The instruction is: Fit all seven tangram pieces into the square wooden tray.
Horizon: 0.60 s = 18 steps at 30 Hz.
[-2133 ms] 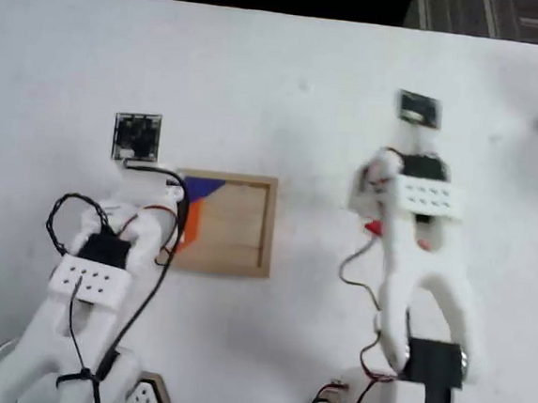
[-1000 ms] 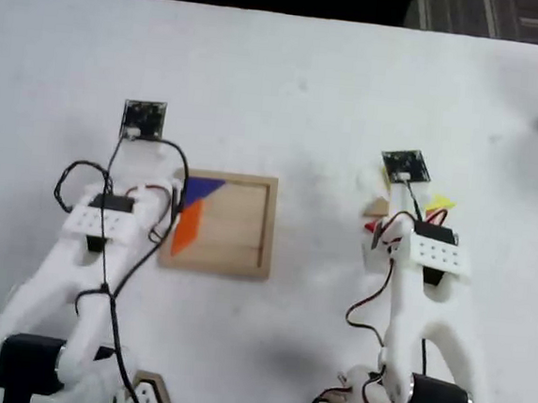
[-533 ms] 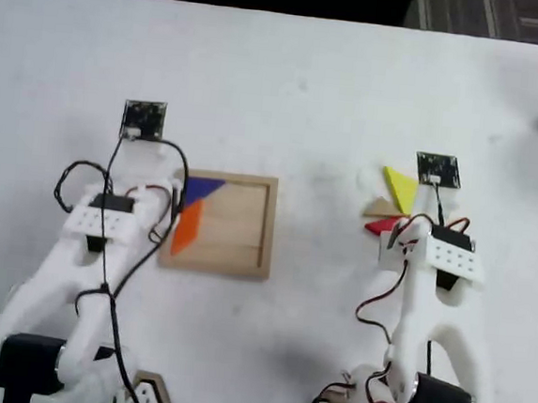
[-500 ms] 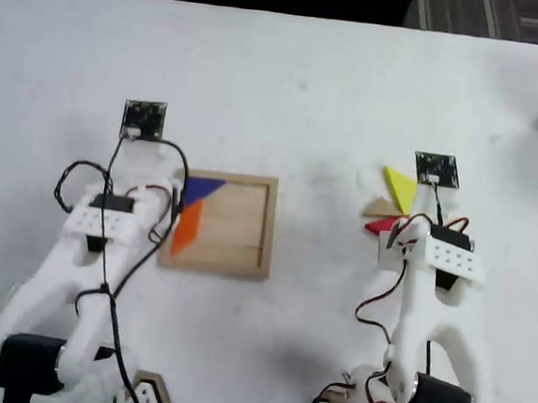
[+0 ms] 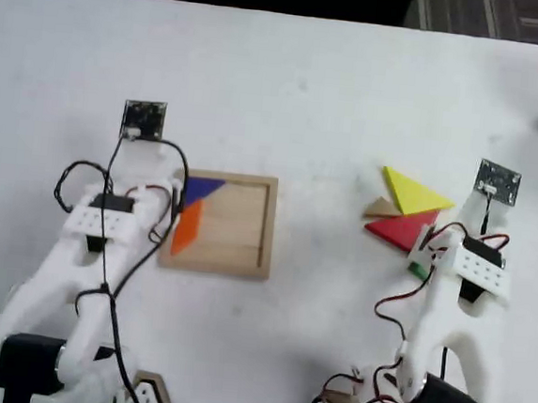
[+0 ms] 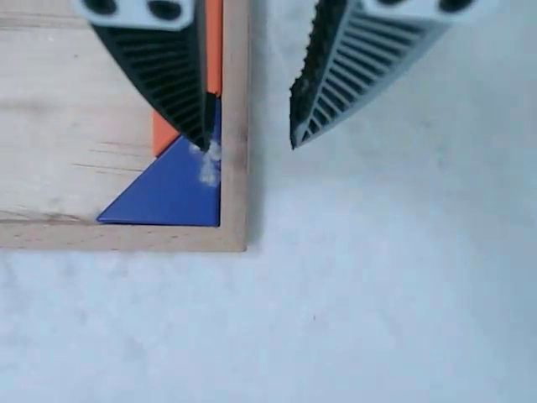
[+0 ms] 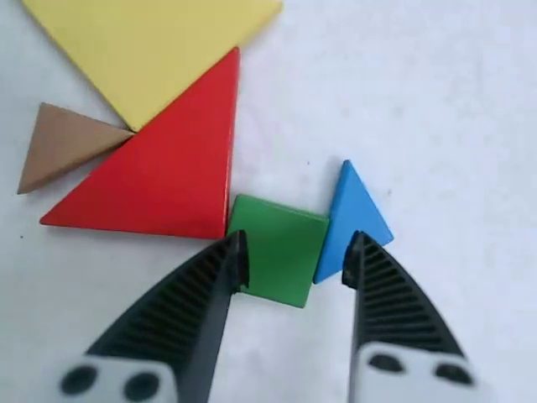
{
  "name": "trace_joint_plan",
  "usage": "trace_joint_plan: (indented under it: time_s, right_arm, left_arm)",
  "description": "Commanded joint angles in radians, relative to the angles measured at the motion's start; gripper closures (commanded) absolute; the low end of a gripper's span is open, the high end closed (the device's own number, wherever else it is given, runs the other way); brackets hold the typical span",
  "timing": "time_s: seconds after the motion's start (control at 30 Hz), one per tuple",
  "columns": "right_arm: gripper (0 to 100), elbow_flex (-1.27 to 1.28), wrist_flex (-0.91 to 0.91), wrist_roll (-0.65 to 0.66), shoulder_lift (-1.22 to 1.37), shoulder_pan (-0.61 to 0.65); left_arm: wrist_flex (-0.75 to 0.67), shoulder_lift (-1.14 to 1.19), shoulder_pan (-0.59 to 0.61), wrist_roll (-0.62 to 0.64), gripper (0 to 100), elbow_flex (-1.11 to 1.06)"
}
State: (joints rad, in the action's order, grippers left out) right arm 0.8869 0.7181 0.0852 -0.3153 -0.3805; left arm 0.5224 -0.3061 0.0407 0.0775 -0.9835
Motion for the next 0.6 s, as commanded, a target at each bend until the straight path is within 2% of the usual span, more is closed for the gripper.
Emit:
trace_joint_plan:
  time_s: [0.0,0.17,0.37,0.57]
  right_arm:
    - [81.0,-0.044,-0.004,-0.026,-0.038,-0.038]
    - [81.0,-0.041,-0.013,-0.031,-0.019,-0.117]
    - [80.9,-0.066,-0.165,-0.023,0.159,-0.14]
    - [80.9,-0.222,-0.054,-0.021,0.361,-0.157]
  left_arm:
    - [-0.023,-0.001,0.004,-0.009,84,0.058]
    - [-0.023,-0.001,0.004,-0.009,84,0.058]
    - [-0.023,-0.001,-0.031,-0.009,84,0.055]
    - [-0.023,-0.001,-0.033,-0.009,84,0.055]
